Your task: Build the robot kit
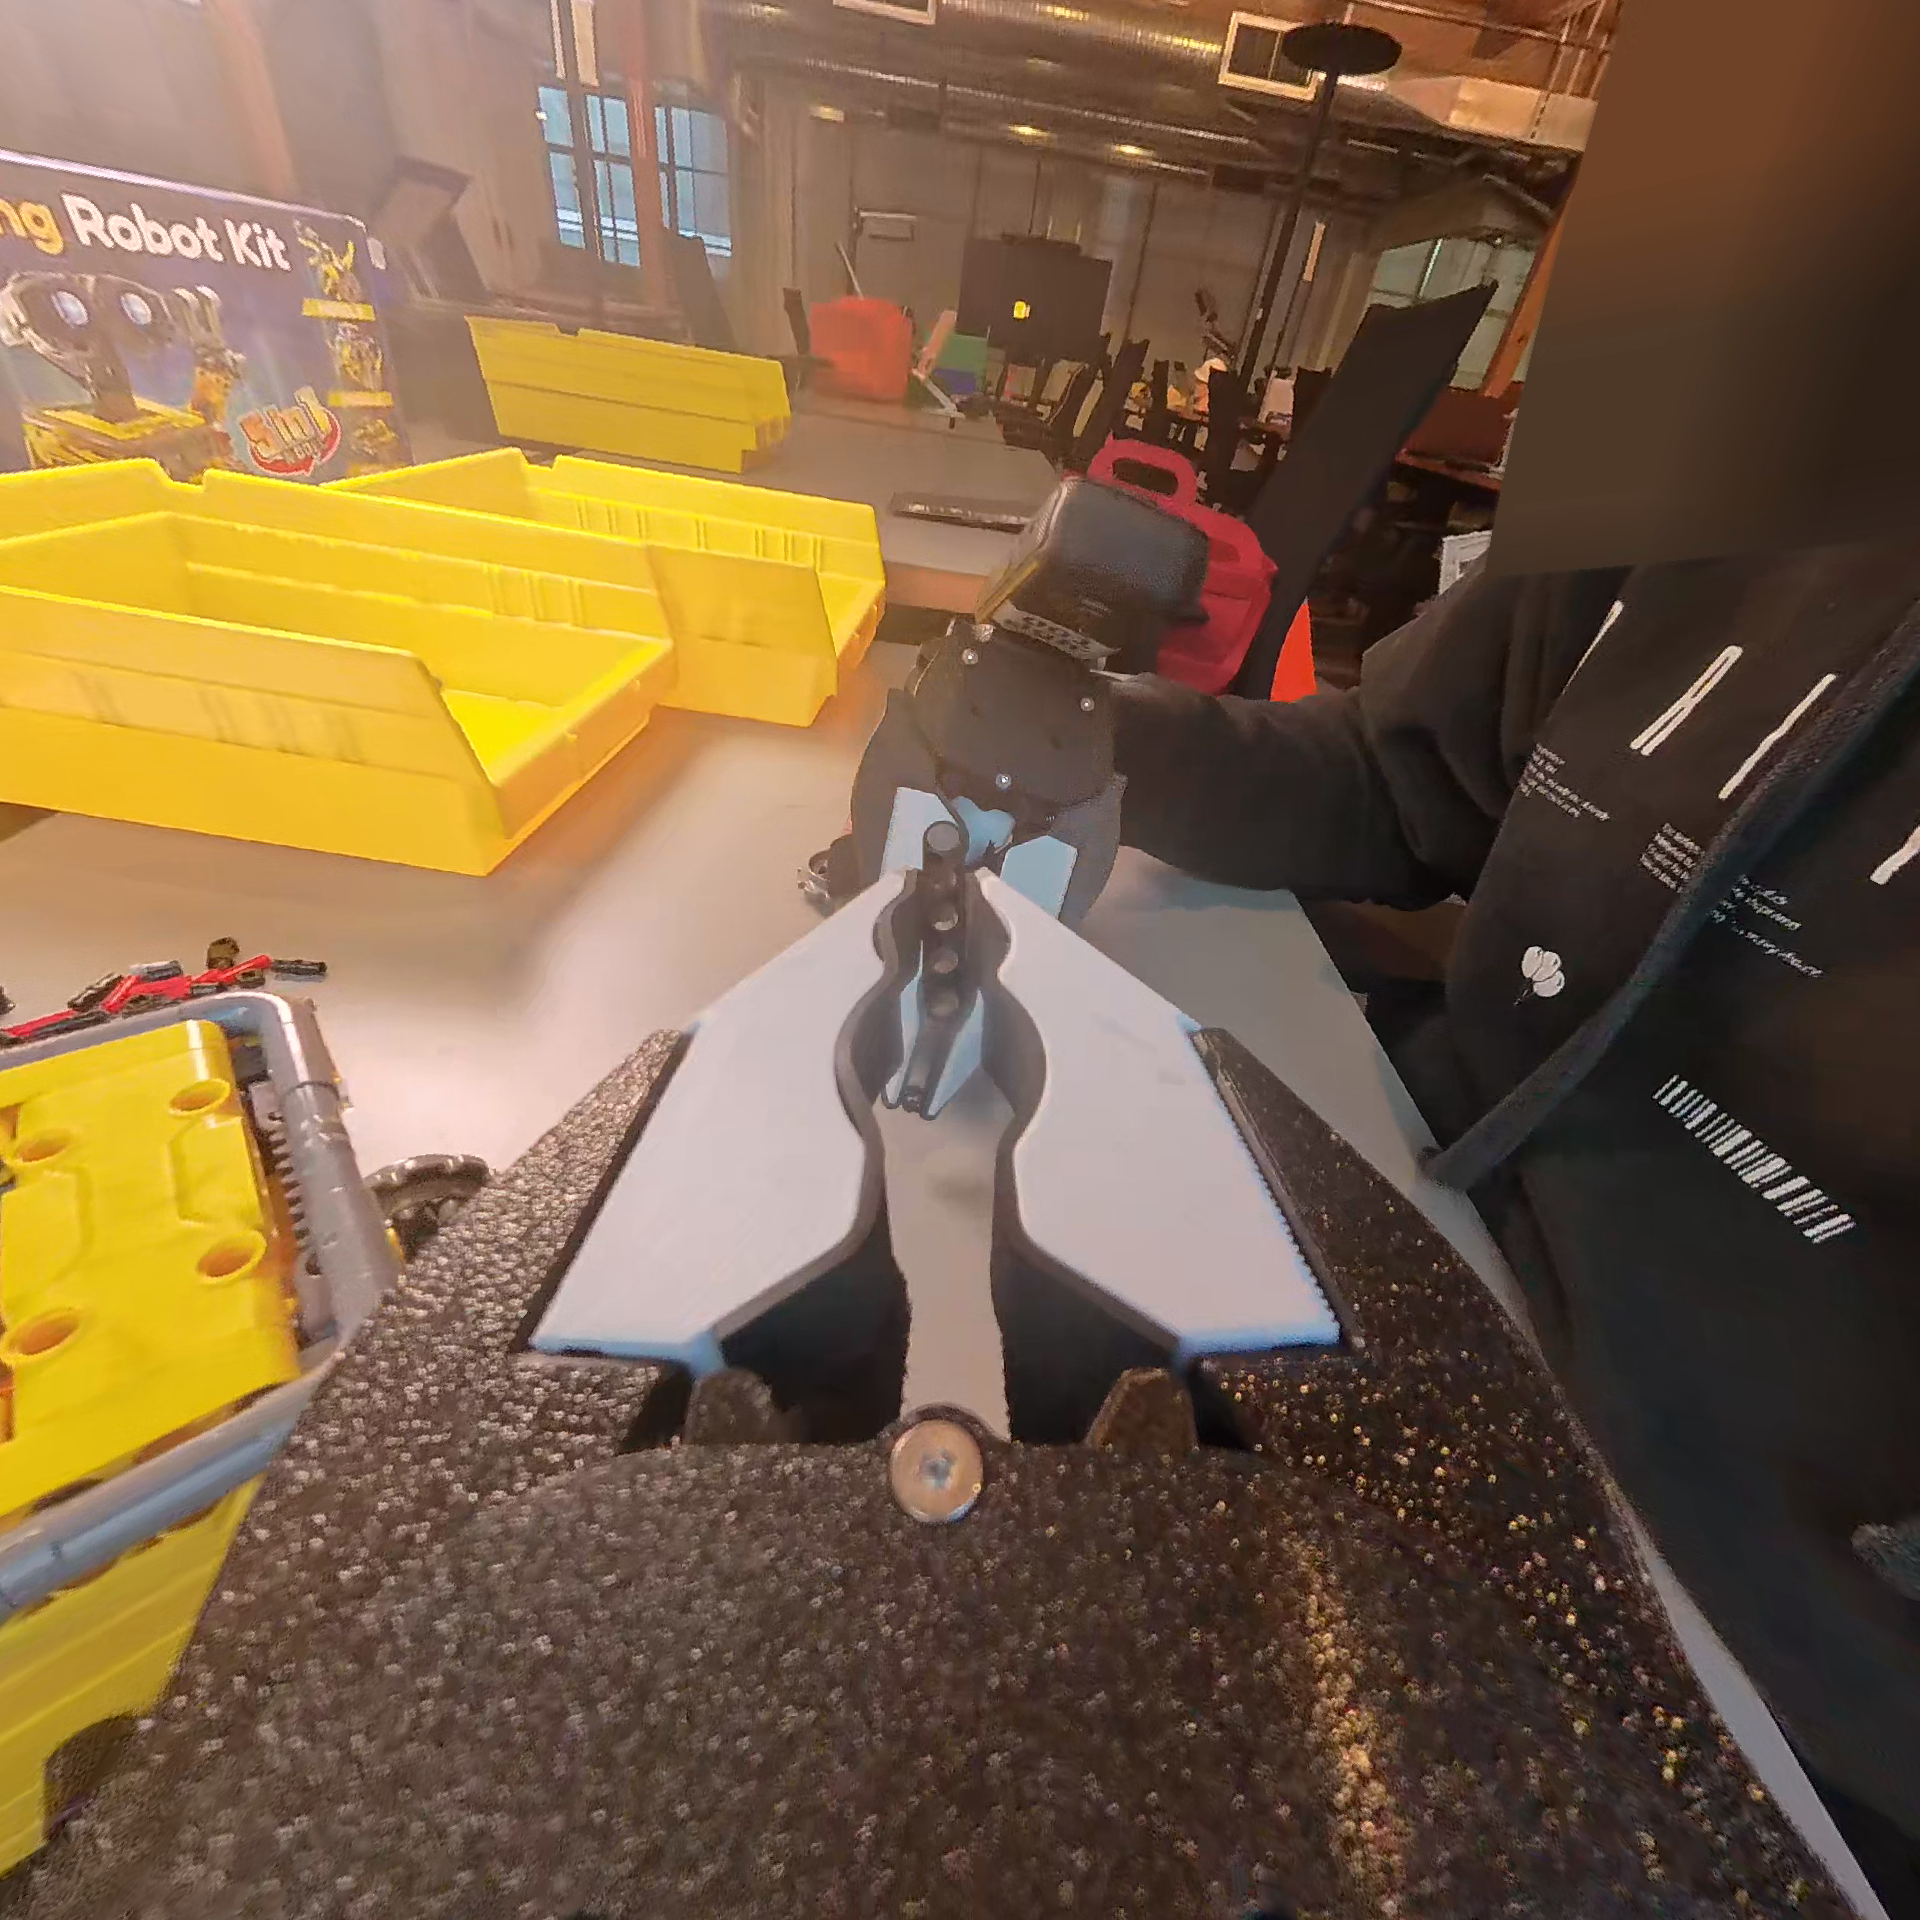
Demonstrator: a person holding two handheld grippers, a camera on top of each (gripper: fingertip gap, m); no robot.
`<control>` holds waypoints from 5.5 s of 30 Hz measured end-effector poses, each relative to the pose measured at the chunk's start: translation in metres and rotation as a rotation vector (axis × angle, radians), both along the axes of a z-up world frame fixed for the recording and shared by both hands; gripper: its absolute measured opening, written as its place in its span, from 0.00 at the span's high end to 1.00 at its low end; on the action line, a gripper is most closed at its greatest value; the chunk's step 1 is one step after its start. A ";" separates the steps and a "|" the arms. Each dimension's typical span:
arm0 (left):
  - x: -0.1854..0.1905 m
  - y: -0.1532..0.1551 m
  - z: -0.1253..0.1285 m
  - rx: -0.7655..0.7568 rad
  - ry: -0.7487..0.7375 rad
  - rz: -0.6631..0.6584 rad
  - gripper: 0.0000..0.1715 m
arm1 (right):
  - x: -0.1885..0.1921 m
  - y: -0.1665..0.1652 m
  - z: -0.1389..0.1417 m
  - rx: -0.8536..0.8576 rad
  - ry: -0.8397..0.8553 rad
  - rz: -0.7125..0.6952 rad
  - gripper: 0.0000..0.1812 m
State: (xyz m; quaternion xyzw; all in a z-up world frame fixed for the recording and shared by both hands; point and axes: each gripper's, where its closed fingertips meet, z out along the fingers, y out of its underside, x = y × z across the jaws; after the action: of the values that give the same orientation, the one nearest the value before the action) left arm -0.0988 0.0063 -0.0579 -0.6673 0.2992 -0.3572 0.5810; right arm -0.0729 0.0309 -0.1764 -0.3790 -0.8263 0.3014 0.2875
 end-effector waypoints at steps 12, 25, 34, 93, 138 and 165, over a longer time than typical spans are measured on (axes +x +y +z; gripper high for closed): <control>0.021 0.006 -0.047 -0.039 0.268 0.015 0.97 | -0.001 -0.008 0.040 -0.121 0.142 0.004 0.86; 0.023 0.000 -0.132 -0.242 0.684 -0.027 0.97 | 0.000 -0.020 0.022 -0.095 0.072 0.046 0.90; 0.026 -0.002 -0.135 -0.248 0.680 -0.043 0.97 | -0.005 -0.024 0.006 -0.085 0.028 0.035 0.97; 0.031 -0.011 -0.062 -0.289 0.145 -0.160 0.97 | -0.009 -0.035 0.060 0.319 0.472 0.187 0.92; 0.026 -0.006 -0.068 -0.590 -0.107 -0.171 0.97 | -0.010 -0.029 0.049 -0.210 0.273 0.030 0.94; 0.020 -0.005 -0.105 -0.391 0.393 -0.067 0.88 | -0.012 -0.029 0.029 -0.225 0.117 0.005 0.98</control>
State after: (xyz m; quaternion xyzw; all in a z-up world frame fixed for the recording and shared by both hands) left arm -0.0793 0.0008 -0.1628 -0.8130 0.3537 -0.2909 0.3597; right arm -0.0848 0.0018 -0.1470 -0.3886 -0.7699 0.4148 0.2901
